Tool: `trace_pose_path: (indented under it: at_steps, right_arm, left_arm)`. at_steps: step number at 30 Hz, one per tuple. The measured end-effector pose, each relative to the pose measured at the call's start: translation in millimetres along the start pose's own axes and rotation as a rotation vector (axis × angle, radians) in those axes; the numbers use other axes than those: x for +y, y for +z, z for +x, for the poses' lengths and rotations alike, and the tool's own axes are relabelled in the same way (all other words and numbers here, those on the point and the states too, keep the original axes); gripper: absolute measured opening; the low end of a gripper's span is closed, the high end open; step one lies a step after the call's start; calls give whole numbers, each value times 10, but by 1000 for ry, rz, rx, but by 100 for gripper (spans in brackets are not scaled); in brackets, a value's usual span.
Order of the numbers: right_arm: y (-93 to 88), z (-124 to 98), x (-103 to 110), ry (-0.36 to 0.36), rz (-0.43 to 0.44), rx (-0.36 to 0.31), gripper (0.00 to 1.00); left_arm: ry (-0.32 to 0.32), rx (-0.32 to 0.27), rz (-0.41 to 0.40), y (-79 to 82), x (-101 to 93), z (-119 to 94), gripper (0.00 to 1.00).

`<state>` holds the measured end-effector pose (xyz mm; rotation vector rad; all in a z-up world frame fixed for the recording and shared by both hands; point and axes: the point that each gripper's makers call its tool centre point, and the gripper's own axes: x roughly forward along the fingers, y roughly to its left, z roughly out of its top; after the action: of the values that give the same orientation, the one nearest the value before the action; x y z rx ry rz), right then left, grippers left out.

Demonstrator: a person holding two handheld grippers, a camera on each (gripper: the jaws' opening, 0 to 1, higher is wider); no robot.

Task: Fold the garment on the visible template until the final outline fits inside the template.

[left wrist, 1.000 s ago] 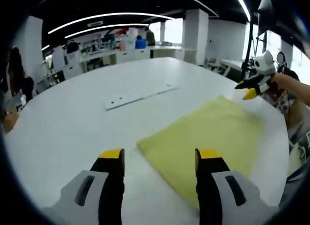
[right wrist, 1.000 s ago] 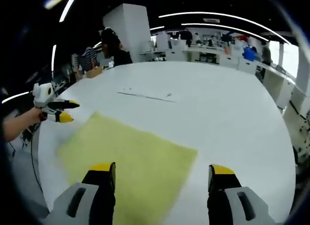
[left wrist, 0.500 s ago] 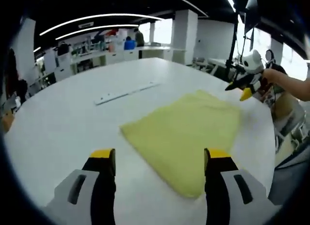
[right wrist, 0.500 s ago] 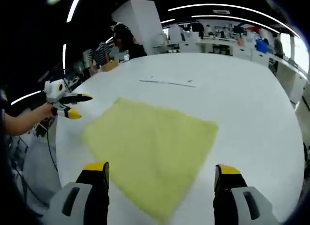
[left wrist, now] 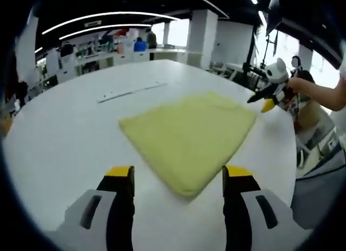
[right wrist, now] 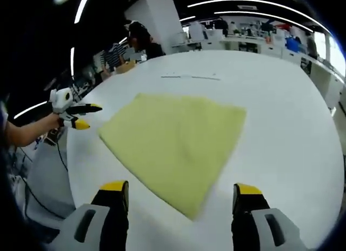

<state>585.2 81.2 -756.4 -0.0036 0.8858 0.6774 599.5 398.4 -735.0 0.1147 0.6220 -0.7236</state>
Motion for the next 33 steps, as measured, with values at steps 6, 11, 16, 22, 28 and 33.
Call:
trace_pose_path:
  at_steps: [6,11,16,22,28,33]
  right_arm:
    - [-85,4,31,3,20,-19,64]
    - [-147,38,-32,4,31,-24,55]
    - [-178,60,-67,-7,46,-35,47]
    - [-230,70,-97,-20,47,-43,37]
    - [-246,58,-83,-18,54,-54,27]
    - [-256,52,-96,-31,54,-59,21]
  left_arm:
    - [42,15,-79,-191,20,-33,43]
    - [43,7,-145,-273,-20,-27,32]
    - [36,-2,-234,-330,-67,11,22]
    - [24,3,-261,-377,-121,57,11]
    - [24,1,-294,-409,-110,73,4]
    - [17,-2,-300,-418,-140,86,0]
